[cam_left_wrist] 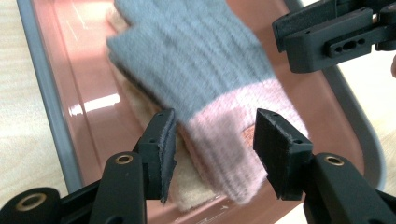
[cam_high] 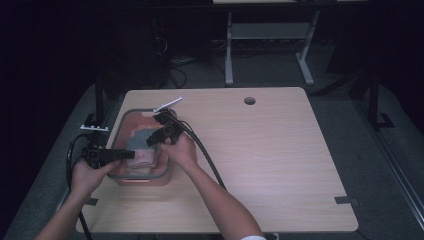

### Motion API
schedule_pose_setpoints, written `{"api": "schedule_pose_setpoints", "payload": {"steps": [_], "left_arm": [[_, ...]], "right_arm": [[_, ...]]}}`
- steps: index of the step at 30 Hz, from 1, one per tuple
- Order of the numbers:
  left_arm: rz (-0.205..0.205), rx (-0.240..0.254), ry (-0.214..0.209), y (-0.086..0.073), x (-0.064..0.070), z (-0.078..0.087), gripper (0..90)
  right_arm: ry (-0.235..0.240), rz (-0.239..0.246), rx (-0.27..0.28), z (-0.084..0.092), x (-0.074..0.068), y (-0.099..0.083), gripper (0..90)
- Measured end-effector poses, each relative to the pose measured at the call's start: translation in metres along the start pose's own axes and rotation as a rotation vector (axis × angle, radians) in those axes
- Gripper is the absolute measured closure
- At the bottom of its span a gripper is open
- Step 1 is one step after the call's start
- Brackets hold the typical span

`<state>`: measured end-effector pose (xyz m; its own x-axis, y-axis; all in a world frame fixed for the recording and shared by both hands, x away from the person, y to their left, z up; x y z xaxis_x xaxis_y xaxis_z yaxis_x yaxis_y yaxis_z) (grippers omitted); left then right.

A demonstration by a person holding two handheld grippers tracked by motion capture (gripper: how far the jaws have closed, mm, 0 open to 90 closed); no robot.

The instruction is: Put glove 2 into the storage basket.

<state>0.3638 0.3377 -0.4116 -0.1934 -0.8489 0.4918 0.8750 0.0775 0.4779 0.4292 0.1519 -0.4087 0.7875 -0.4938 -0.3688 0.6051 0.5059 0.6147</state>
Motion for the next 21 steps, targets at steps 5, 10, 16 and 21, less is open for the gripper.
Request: {"api": "schedule_pose_setpoints", "payload": {"steps": [5,10,16,21], "left_arm": [[-0.001,0.023,-0.006,0.006,0.005,0.006,48.7],[-0.010,0.044,-0.019,0.010,0.010,0.012,48.7],[-0.012,0.068,-0.054,0.012,0.017,0.016,48.8],[-0.032,0.070,-0.075,0.016,0.028,0.014,48.8]], "right_arm": [[0.012,-0.002,0.017,0.008,0.000,0.000,58.5],[0.022,-0.011,0.043,0.018,0.000,0.000,57.6],[0.027,-0.020,0.077,0.032,0.003,-0.002,56.2],[0.031,-0.029,0.101,0.044,0.009,-0.006,55.4]]}}
Point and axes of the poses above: each handheld gripper's, and its own axes: z roughly backward along the jaws, y roughly out of its top, x roughly to its right, the point moved 4 cm from there along -z, roughly forward along the jaws, and after that the axes turned 13 degrees about z, right-handed, at the moved point
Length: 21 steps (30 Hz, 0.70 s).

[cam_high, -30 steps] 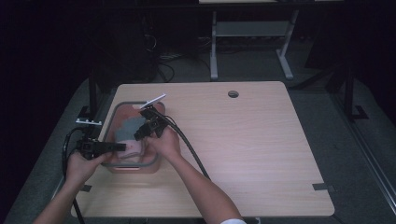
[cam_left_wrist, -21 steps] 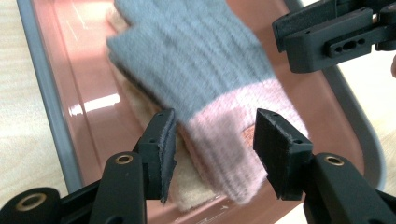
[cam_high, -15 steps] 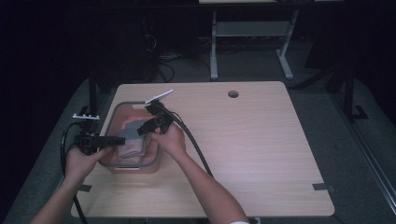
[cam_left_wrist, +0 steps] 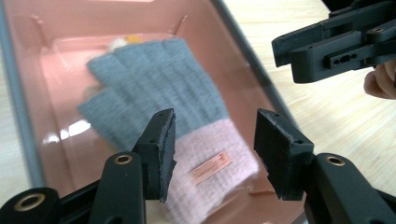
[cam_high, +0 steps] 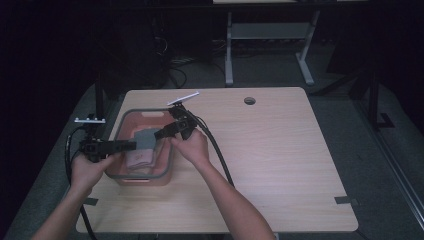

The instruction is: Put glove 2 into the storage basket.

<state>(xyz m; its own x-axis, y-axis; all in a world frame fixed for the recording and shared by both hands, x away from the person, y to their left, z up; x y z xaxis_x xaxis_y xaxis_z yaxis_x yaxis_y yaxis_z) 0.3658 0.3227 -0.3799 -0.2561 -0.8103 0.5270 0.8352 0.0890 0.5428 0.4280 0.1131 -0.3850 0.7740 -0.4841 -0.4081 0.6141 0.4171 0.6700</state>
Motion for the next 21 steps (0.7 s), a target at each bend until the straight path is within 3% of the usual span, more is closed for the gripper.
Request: {"api": "schedule_pose_setpoints", "payload": {"steps": [6,21], "left_arm": [[-0.025,0.020,-0.032,0.006,0.014,-0.004,46.5],[-0.062,0.004,-0.087,0.007,0.045,-0.023,37.1]], "right_arm": [[0.002,-0.017,0.026,0.019,0.009,-0.004,52.9],[-0.034,-0.047,0.086,0.063,0.029,-0.018,48.0]]}}
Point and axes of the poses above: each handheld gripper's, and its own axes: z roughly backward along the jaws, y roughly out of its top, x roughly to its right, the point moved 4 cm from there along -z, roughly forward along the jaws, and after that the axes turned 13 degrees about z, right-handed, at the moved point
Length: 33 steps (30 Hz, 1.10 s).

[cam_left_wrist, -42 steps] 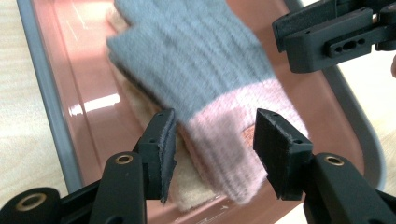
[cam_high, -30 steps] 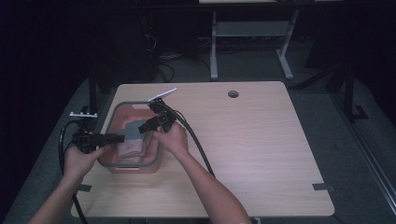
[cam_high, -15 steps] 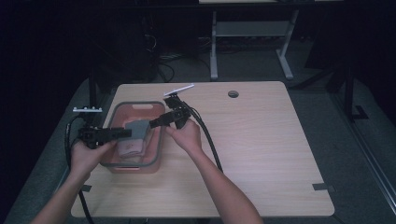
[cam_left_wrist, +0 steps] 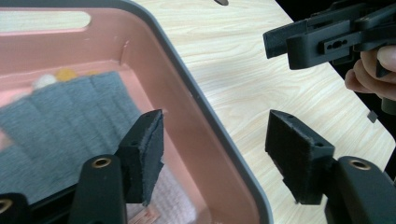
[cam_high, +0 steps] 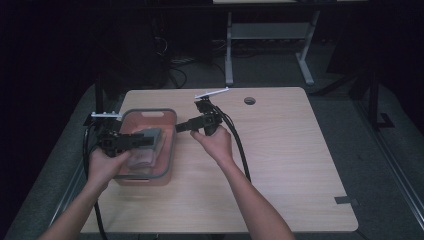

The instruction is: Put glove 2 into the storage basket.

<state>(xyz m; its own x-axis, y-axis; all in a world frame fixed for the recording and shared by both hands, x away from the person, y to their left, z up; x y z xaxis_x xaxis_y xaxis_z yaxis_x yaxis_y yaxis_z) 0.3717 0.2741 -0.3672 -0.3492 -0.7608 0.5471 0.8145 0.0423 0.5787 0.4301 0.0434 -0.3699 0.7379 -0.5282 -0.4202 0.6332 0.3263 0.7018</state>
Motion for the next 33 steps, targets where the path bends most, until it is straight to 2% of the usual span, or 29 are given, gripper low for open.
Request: {"api": "schedule_pose_setpoints", "payload": {"steps": [6,13,25,33], "left_arm": [[-0.015,-0.007,-0.025,0.000,0.013,-0.007,35.0],[-0.052,-0.017,-0.047,-0.001,0.030,-0.015,33.4],[-0.084,-0.032,-0.070,-0.005,0.050,-0.029,30.5],[-0.118,-0.048,-0.087,-0.009,0.067,-0.041,28.9]], "right_arm": [[-0.018,-0.020,0.013,0.014,0.010,-0.006,44.6],[-0.027,-0.050,0.034,0.029,0.021,-0.012,42.7],[-0.063,-0.071,0.054,0.055,0.039,-0.024,41.4],[-0.078,-0.103,0.060,0.074,0.052,-0.036,38.7]]}}
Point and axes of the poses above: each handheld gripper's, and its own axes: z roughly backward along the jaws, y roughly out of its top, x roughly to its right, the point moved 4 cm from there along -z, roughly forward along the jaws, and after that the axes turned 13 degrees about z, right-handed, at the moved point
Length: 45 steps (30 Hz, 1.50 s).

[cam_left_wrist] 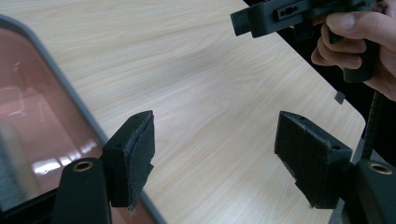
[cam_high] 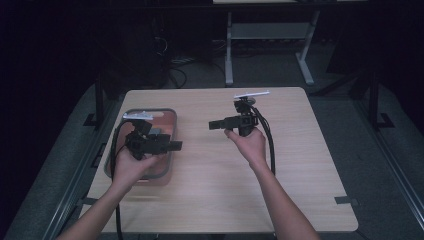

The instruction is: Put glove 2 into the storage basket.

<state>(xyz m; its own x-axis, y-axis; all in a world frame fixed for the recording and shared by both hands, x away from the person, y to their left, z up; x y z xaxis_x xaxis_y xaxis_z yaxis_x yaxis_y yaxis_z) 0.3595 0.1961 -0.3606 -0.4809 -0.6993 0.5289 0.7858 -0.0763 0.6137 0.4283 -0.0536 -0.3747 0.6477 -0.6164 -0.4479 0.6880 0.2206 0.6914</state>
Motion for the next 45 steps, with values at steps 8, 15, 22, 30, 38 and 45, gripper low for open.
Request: {"api": "schedule_pose_setpoints", "payload": {"steps": [8,15,22,30,38,45], "left_arm": [[-0.016,-0.008,-0.021,-0.002,0.012,-0.010,28.0],[-0.034,-0.024,-0.042,-0.005,0.025,-0.022,27.7],[-0.051,-0.044,-0.065,-0.008,0.038,-0.034,27.3],[-0.072,-0.063,-0.087,-0.012,0.051,-0.047,26.9],[-0.079,-0.078,-0.108,-0.017,0.060,-0.056,26.1],[-0.090,-0.096,-0.123,-0.022,0.067,-0.064,26.0]], "right_arm": [[-0.019,-0.014,0.011,0.016,0.011,-0.007,38.0],[-0.041,-0.037,0.020,0.031,0.020,-0.014,36.6],[-0.057,-0.053,0.020,0.045,0.029,-0.023,36.1],[-0.075,-0.075,0.038,0.059,0.038,-0.033,35.9],[-0.090,-0.100,0.036,0.070,0.049,-0.045,35.4],[-0.107,-0.120,0.033,0.080,0.059,-0.058,35.4]]}}
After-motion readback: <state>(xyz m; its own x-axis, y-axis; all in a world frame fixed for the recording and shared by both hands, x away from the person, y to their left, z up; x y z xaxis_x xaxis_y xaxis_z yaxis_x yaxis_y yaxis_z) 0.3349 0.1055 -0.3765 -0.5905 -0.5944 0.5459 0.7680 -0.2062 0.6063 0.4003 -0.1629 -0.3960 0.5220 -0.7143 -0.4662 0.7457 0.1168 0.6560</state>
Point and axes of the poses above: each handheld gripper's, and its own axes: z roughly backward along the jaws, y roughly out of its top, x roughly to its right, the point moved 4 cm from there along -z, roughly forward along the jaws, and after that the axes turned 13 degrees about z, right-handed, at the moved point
